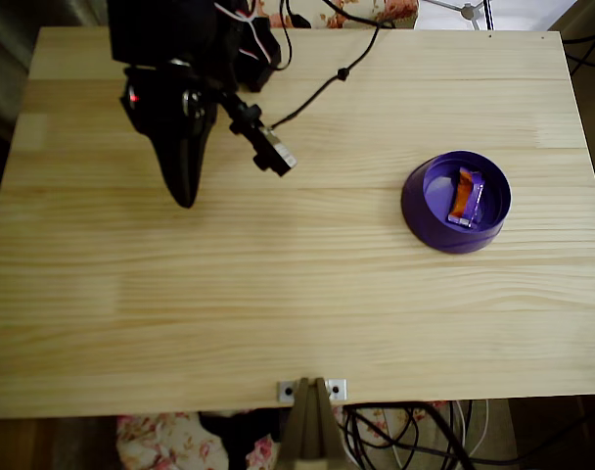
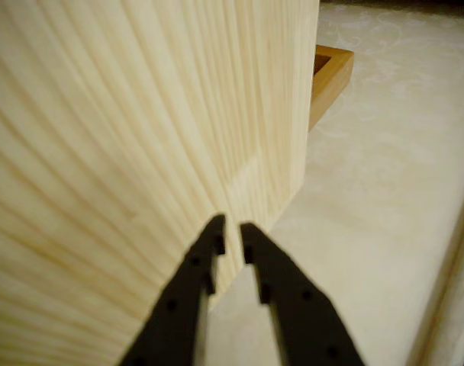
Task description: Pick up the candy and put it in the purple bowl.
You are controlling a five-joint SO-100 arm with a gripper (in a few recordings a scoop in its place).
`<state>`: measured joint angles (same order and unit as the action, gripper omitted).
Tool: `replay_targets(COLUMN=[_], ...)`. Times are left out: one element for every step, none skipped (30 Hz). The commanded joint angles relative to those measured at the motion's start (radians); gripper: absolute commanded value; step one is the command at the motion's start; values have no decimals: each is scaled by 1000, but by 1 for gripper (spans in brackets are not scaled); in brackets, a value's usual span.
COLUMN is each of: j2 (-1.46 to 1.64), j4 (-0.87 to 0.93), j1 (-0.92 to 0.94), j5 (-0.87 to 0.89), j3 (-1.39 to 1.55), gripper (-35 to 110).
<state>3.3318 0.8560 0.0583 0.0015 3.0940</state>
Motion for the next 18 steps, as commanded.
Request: replay_targets(j2=[31, 31, 31, 31, 31, 31, 31, 31, 31, 31, 31, 31, 31, 31, 31, 31, 31, 31], j4=[-21, -21, -21, -21, -21, -21, -21, -21, -21, -21, -21, -21, -21, -21, -21, -21, -21, -21], j1=[0, 0, 0, 2, 2, 2, 2, 2, 2, 0, -2, -5, -6, -8, -11, -14, -15, -17], j5=[5, 5, 5, 5, 5, 5, 5, 5, 5, 5, 2, 0, -3, -5, -8, -11, -14, -15], j3=[89, 89, 89, 89, 89, 89, 89, 89, 89, 89, 89, 89, 89, 89, 89, 89, 89, 89], gripper=[0, 0, 0, 0, 0, 0, 0, 0, 0, 0, 0, 0, 0, 0, 0, 0, 0, 0])
